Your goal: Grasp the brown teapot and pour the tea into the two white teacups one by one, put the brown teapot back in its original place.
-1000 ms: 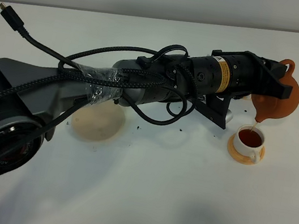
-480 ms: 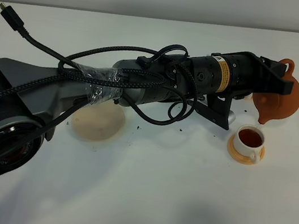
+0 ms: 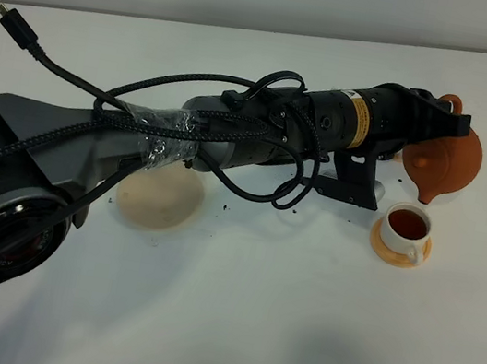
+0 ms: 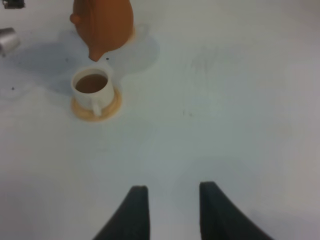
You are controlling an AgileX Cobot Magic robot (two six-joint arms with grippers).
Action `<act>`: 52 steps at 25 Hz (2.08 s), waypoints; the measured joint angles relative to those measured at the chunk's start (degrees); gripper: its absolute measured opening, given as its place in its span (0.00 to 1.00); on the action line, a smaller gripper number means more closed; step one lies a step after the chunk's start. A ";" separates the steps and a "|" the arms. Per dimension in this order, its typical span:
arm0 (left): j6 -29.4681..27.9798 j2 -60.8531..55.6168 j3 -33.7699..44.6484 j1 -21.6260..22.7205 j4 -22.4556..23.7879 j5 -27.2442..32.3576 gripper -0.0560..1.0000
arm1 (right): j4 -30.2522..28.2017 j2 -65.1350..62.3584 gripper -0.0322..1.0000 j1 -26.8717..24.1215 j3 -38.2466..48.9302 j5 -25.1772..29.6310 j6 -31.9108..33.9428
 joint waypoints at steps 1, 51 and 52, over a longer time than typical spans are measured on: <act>-1.19 0.00 0.00 0.06 0.00 0.13 0.16 | 0.00 0.00 0.26 0.00 0.00 0.00 0.00; -83.78 -9.46 0.00 -1.20 -53.76 74.94 0.16 | 0.00 0.00 0.26 0.00 0.00 0.00 0.00; -83.66 -8.88 0.00 -1.27 -54.04 74.60 0.16 | 0.00 0.00 0.26 0.00 0.00 0.00 0.00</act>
